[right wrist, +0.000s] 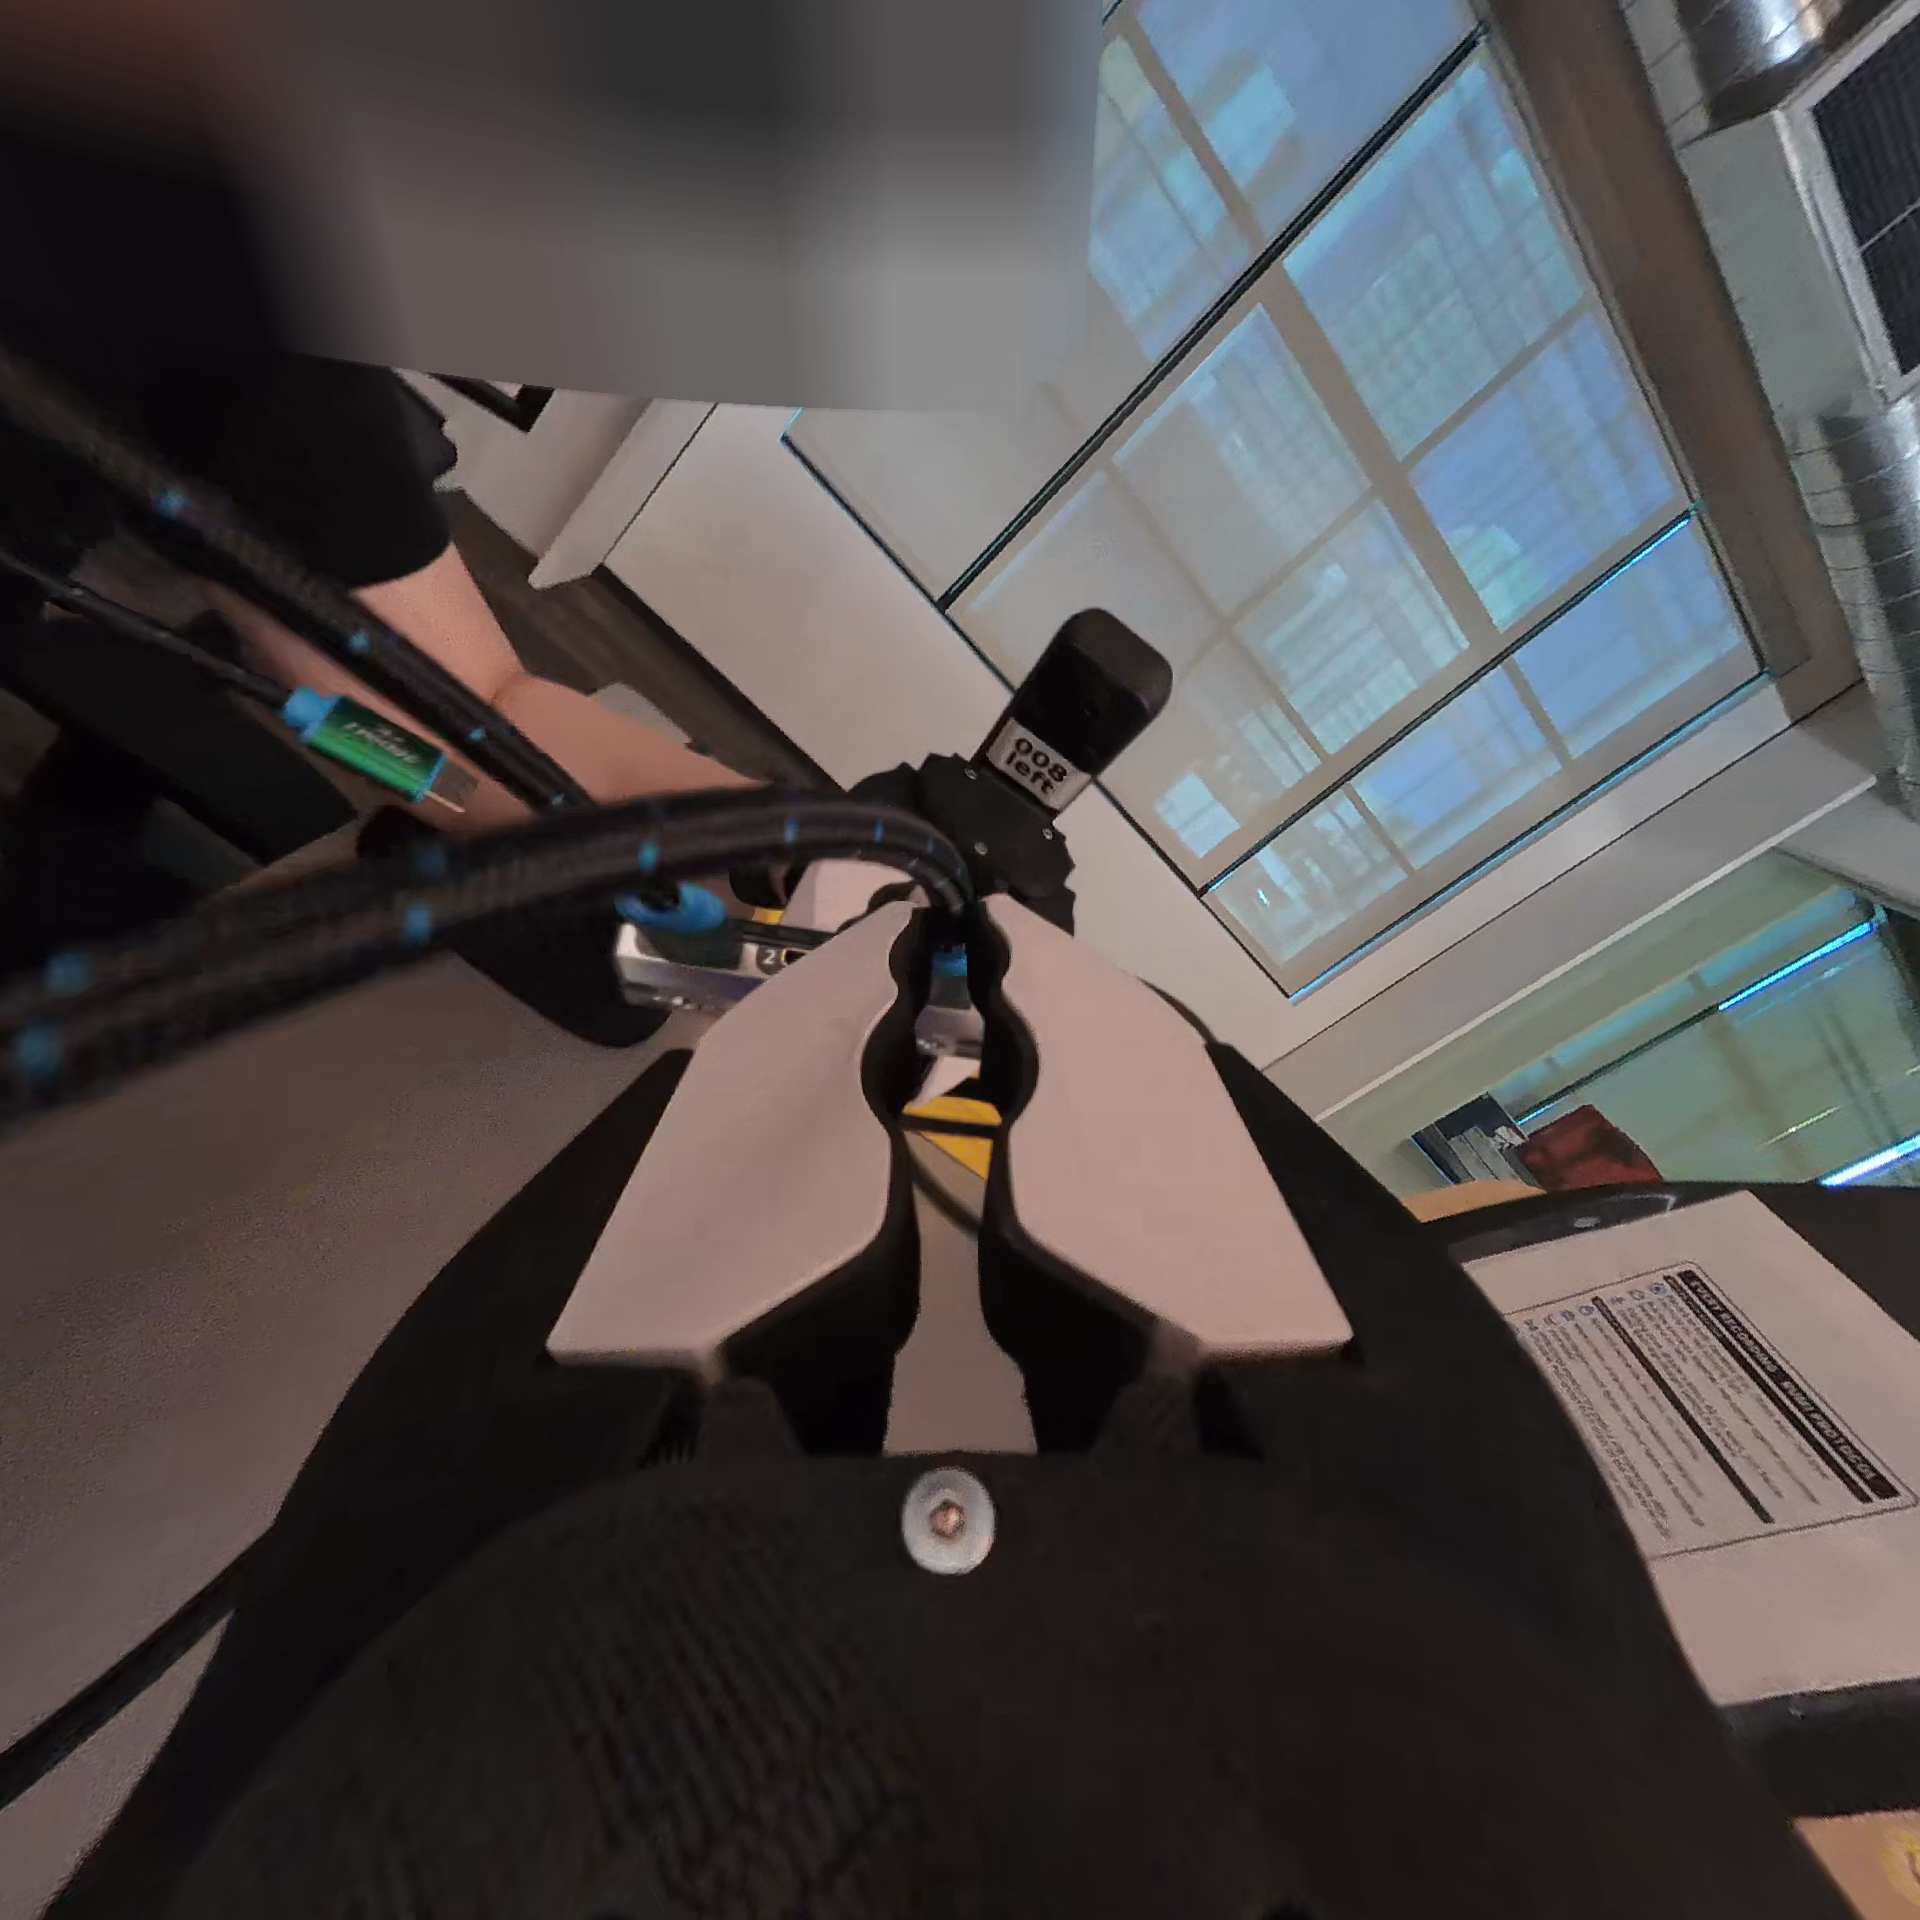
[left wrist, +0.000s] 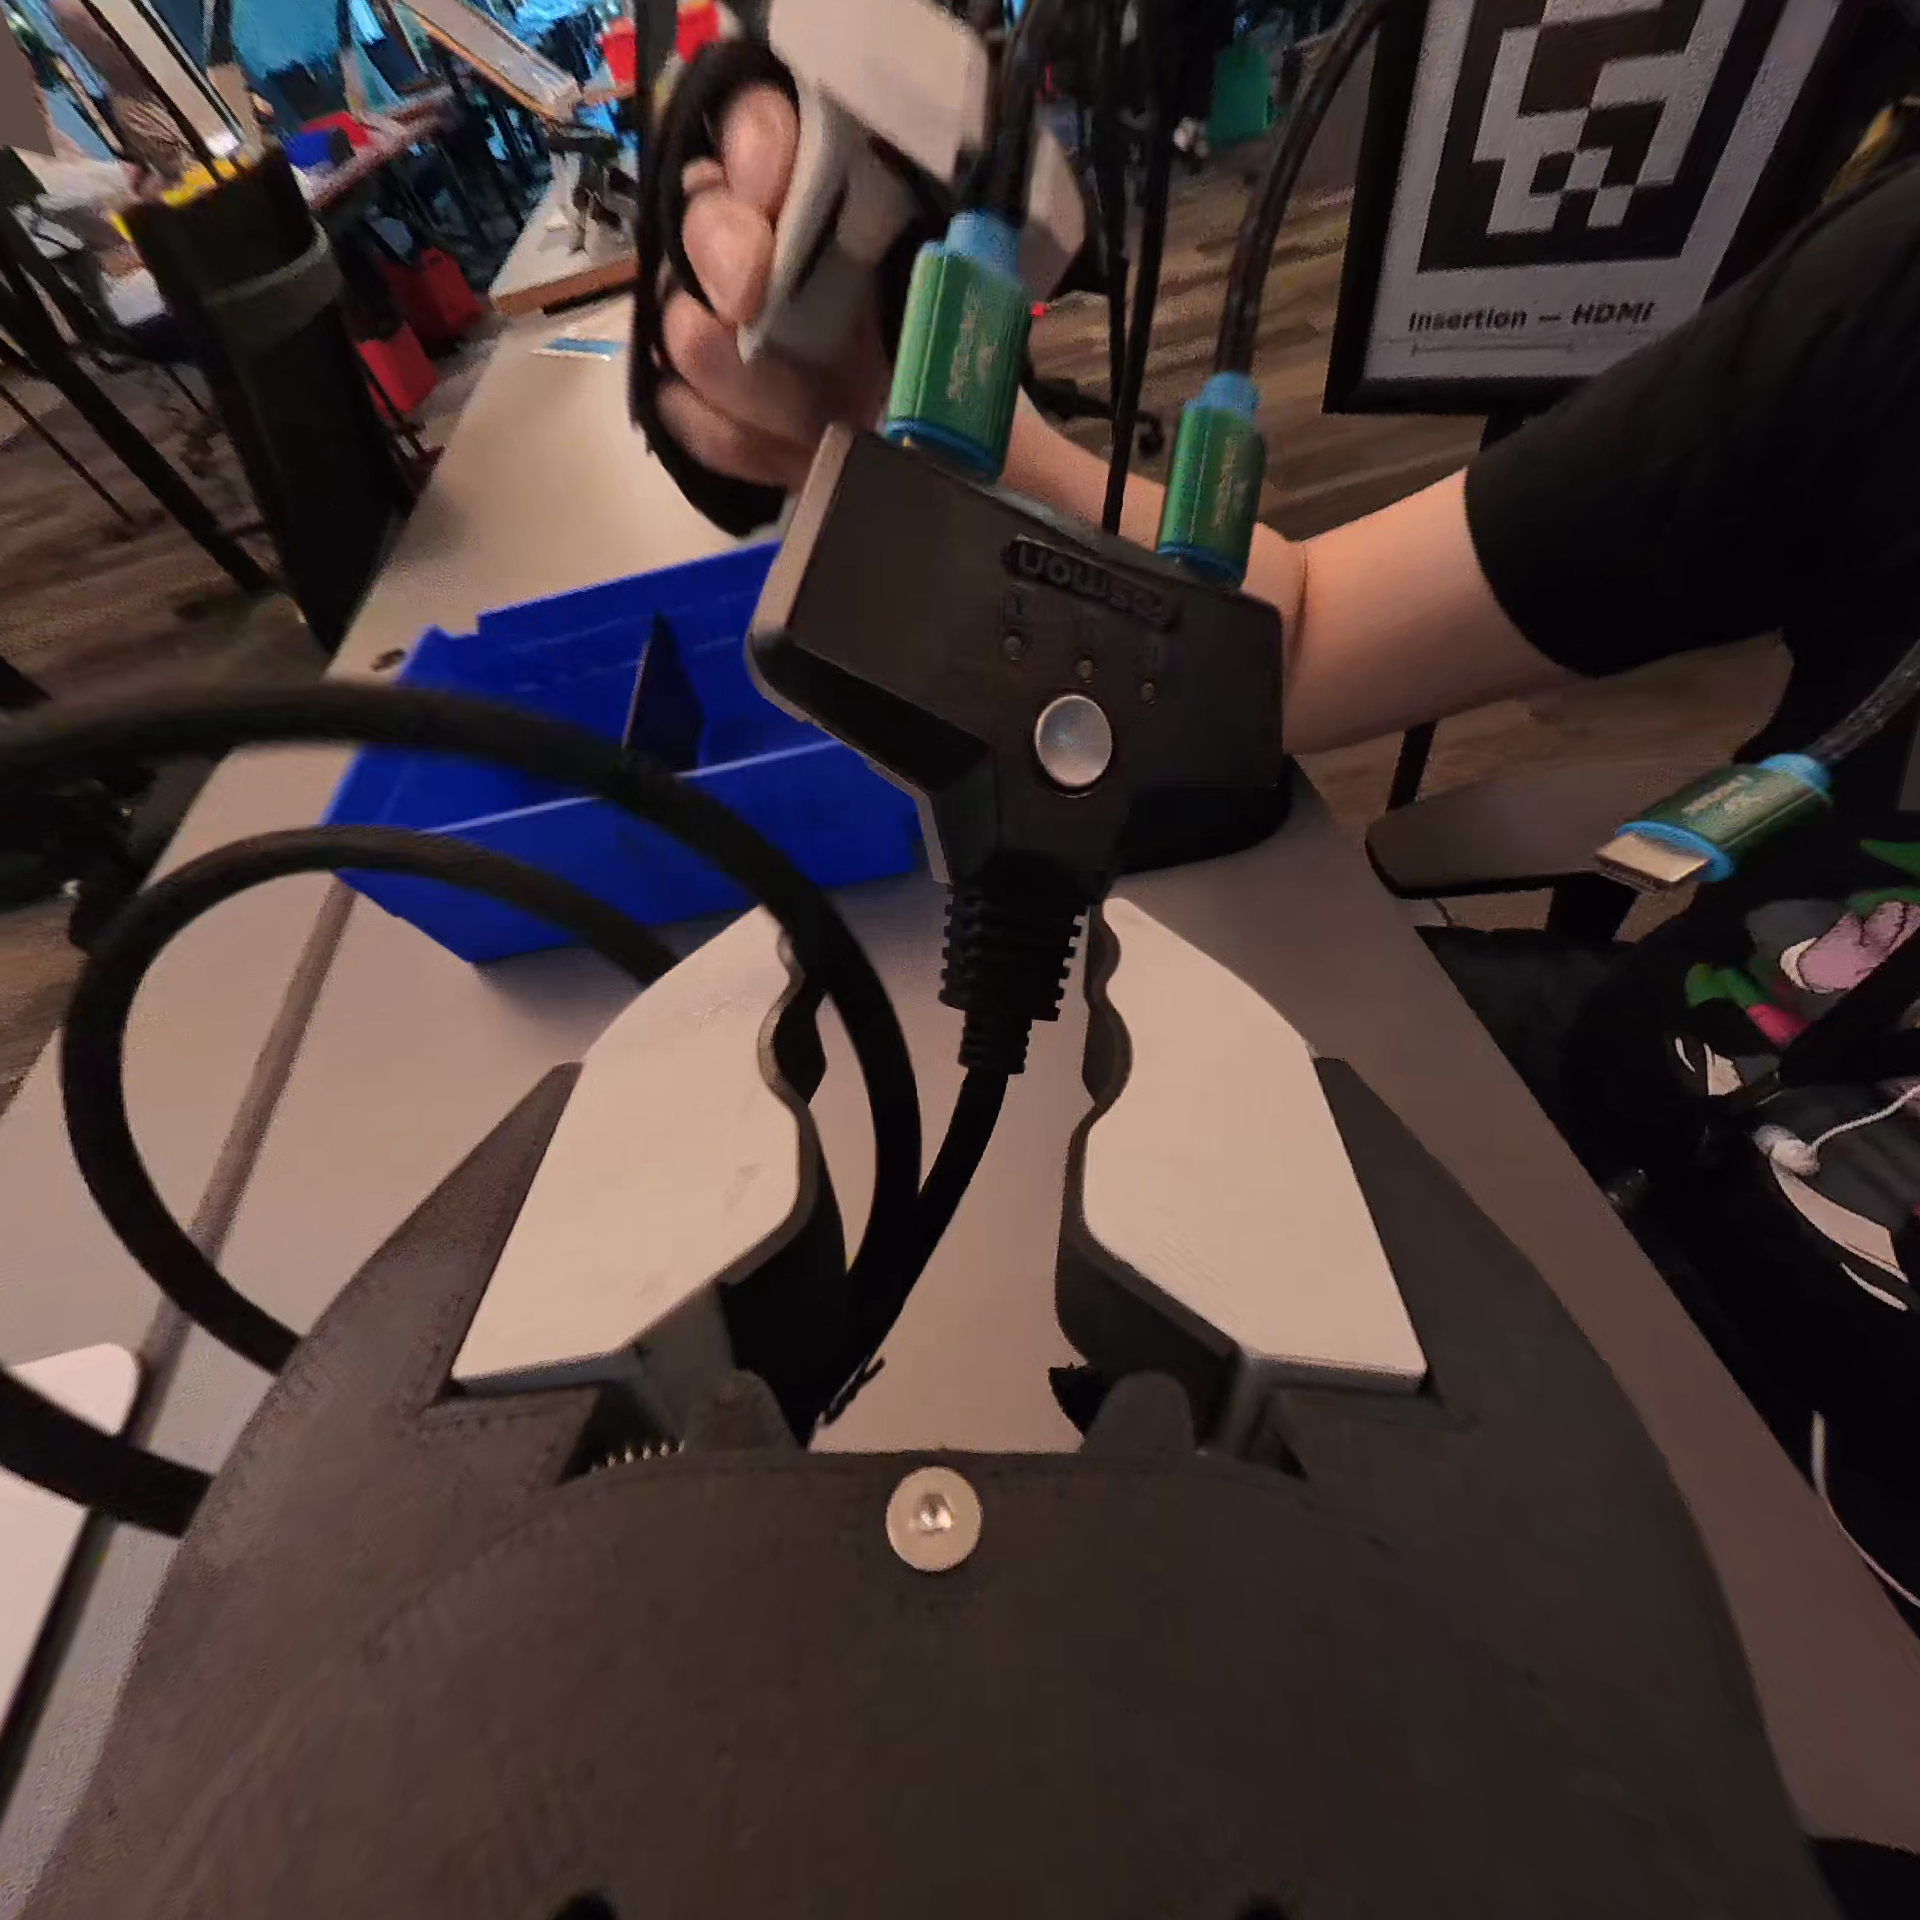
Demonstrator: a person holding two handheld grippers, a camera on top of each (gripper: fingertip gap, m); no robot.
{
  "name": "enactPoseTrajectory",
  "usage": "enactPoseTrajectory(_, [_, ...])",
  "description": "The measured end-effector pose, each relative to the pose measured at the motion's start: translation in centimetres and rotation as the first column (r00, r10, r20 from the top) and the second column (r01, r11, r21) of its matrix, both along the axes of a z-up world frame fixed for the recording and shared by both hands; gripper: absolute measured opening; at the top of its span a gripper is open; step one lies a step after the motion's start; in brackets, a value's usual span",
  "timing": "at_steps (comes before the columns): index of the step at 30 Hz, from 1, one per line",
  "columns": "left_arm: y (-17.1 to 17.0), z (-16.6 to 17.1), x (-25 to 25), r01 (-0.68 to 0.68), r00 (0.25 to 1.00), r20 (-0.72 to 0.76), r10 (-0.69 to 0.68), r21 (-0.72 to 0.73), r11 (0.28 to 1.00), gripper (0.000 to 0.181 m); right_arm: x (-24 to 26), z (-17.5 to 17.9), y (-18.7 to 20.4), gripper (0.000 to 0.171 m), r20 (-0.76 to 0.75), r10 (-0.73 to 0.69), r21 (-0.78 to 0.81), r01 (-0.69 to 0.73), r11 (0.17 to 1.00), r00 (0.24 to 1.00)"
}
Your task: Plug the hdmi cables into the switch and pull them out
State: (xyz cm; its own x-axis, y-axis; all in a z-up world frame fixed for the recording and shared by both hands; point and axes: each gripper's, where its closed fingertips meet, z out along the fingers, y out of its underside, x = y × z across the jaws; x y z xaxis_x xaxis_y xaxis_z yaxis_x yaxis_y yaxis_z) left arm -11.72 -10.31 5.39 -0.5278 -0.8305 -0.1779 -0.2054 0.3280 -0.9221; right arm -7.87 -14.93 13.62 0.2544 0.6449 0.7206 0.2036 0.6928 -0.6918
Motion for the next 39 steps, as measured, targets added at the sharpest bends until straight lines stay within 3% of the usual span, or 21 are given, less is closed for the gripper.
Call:
enactPoseTrajectory(6, [-0.7,-3.8,2.7,0.009,0.998,-0.066,-0.008,0.017,1.0,0.054,-0.6,-1.1,0.6,0.008,0.057,-0.016,-0.011,0.016,1.0,0.998])
enactPoseTrajectory(10, [-0.2,-5.3,4.1,-0.062,0.996,-0.062,0.069,0.11,0.992,0.061,-0.5,-1.2,1.2,0.008,0.054,-0.037,-0.005,0.037,0.999,0.998])
enactPoseTrajectory(13, [0.1,-5.5,5.2,-0.123,0.992,0.006,0.124,0.158,0.98,0.027,-0.2,-1.1,1.4,0.008,0.035,-0.037,-0.009,0.037,0.999,0.999])
enactPoseTrajectory(15, [0.4,-5.5,5.5,-0.135,0.991,0.021,0.133,0.18,0.974,0.024,0.4,-1.2,1.6,0.008,0.029,-0.045,-0.018,0.045,0.999,0.999])
enactPoseTrajectory(19, [2.0,-3.4,4.4,-0.193,0.981,0.059,0.185,0.194,0.962,0.024,2.7,-0.8,2.7,0.007,-0.034,-0.09,-0.062,0.088,0.994,0.995])
enactPoseTrajectory(22, [3.0,-1.0,3.1,-0.251,0.967,0.1,0.235,0.202,0.947,0.023,4.4,-0.9,4.4,0.008,-0.091,-0.151,-0.179,0.133,0.975,0.984])
enactPoseTrajectory(25, [4.1,0.3,2.2,-0.324,0.945,0.136,0.298,0.265,0.908,0.023,4.3,-1.1,5.8,0.011,-0.117,-0.2,-0.277,0.162,0.947,0.973])
enactPoseTrajectory(28, [5.5,0.9,1.5,-0.408,0.913,0.2,0.356,0.394,0.824,0.023,3.3,-2.1,6.6,0.026,-0.059,-0.232,-0.361,0.196,0.912,0.971])
enactPoseTrajectory(31, [5.8,1.4,1.1,-0.438,0.899,0.247,0.363,0.467,0.768,0.023,2.5,-2.0,7.0,0.027,-0.054,-0.262,-0.314,0.232,0.921,0.964])
enactPoseTrajectory(34, [6.1,0.9,0.9,-0.444,0.895,0.235,0.379,0.543,0.713,0.022,1.8,-1.6,6.5,0.029,-0.093,-0.212,-0.326,0.172,0.93,0.973])
enactPoseTrajectory(37, [6.3,0.8,0.9,-0.451,0.891,0.234,0.389,0.556,0.698,0.022,1.5,-1.4,6.6,0.034,-0.155,-0.176,-0.422,0.096,0.902,0.972])
enactPoseTrajectory(39, [6.1,0.7,0.9,-0.441,0.896,0.225,0.383,0.559,0.702,0.022,1.5,-1.2,6.9,0.034,-0.163,-0.198,-0.368,0.126,0.921,0.967])
